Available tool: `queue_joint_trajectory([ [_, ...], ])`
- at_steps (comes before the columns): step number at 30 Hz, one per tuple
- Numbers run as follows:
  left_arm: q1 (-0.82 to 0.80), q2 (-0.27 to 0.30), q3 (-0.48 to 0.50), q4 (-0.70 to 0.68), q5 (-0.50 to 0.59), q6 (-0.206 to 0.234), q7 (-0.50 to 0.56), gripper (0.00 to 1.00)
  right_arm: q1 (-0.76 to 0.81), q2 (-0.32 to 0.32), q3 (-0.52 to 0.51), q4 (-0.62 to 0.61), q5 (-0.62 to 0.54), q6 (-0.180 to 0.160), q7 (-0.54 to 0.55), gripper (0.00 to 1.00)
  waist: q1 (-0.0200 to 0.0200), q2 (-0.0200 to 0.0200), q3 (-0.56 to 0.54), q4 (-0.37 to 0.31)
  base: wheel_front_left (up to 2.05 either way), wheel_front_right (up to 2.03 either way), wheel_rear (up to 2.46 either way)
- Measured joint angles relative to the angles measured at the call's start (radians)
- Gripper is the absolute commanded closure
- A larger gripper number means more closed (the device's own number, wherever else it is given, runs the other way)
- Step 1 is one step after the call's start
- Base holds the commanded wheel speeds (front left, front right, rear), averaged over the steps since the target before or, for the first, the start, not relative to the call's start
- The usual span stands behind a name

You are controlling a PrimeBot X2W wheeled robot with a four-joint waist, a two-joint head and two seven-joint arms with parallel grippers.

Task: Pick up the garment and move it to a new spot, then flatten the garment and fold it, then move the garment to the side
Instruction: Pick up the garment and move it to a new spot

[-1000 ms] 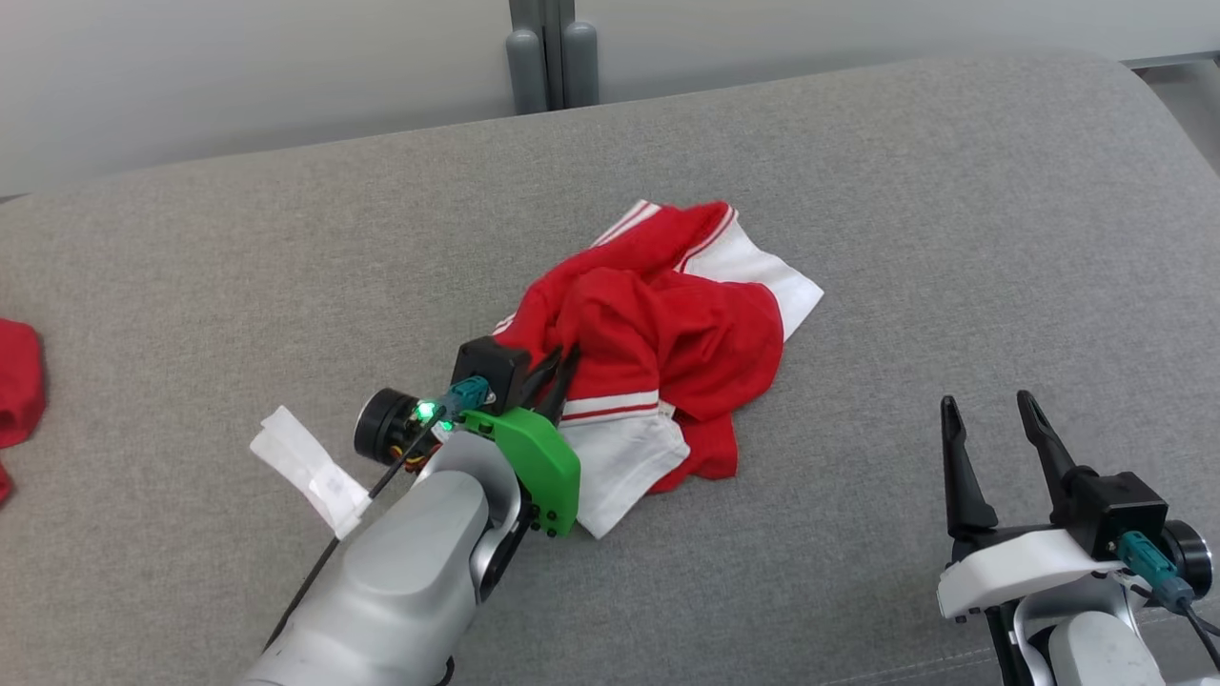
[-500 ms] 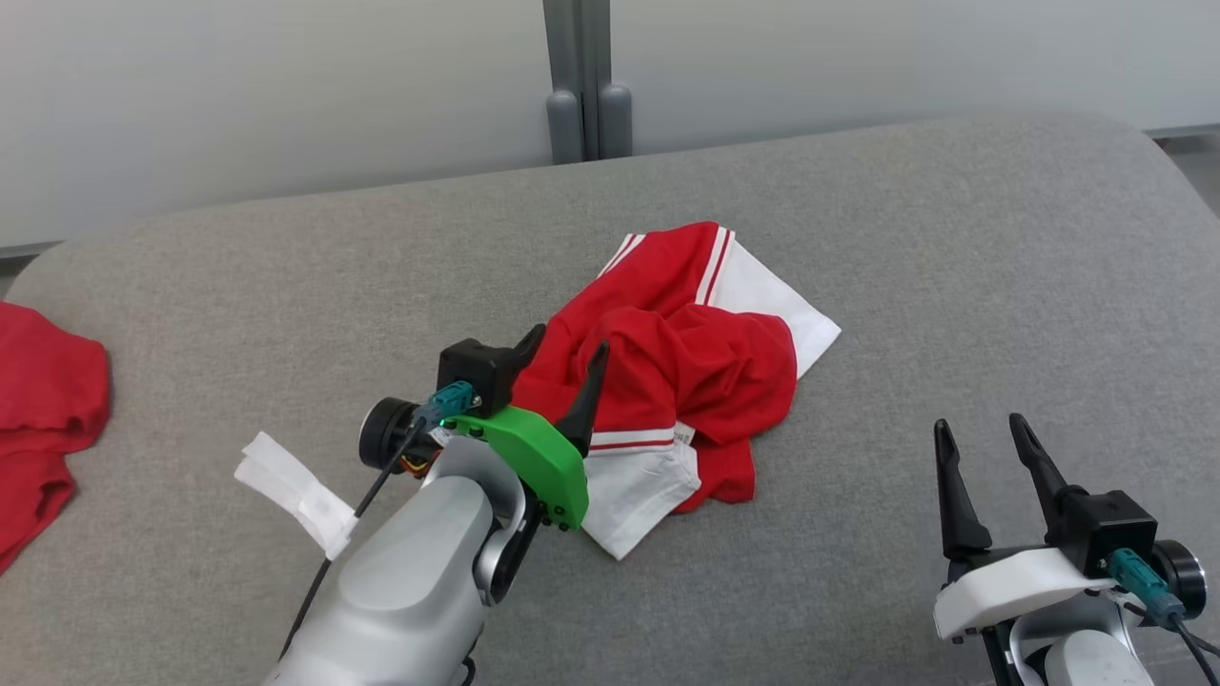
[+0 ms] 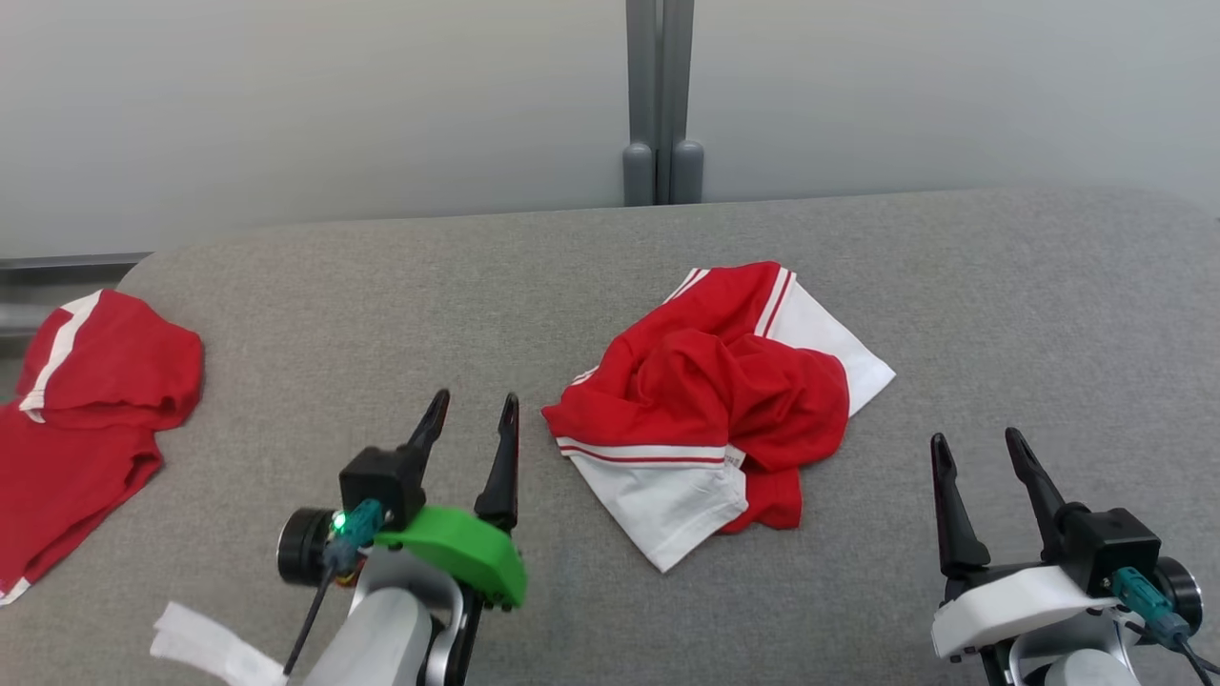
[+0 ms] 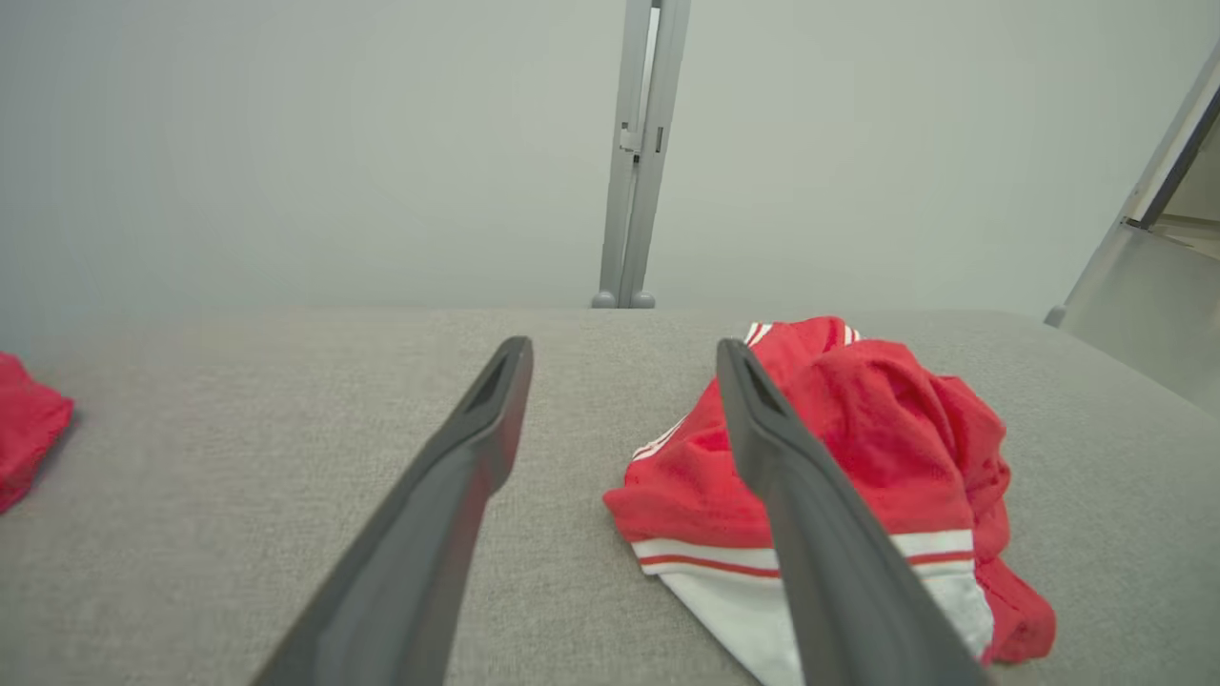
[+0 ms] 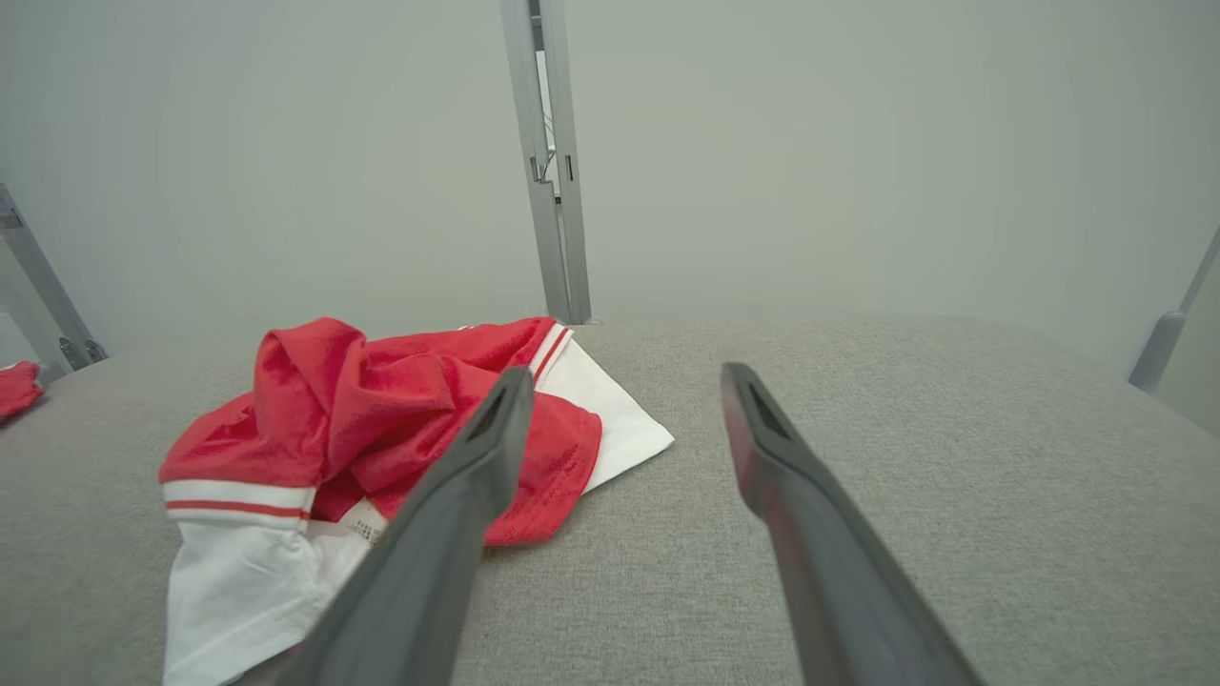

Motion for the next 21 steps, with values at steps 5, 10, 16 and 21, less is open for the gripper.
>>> queue_joint_trajectory([
  [5,0.133,-0.001,0.087,-0.049,0.056,0.0,0.0,0.0,0.029,0.0,0.005,-0.004,0.005,0.0,0.0,0.0,0.0,0.0,-0.005,0.025,0.0,0.0,0.0],
  [10,0.215,-0.007,0.15,-0.104,0.104,-0.015,0.0,0.0,0.06,0.0,-0.015,-0.013,0.005,0.0,0.0,0.0,0.0,0.0,-0.003,0.044,0.0,0.0,0.0],
  [16,0.265,-0.022,0.186,-0.136,0.145,-0.031,0.0,0.0,0.081,0.0,-0.025,-0.018,0.015,0.0,0.0,0.0,0.0,0.0,0.003,0.056,0.0,0.0,0.0],
  [21,0.281,-0.027,0.198,-0.144,0.163,-0.04,0.0,0.0,0.079,0.0,-0.015,-0.017,0.021,0.0,0.0,0.0,0.0,0.0,0.006,0.047,0.0,0.0,0.0],
])
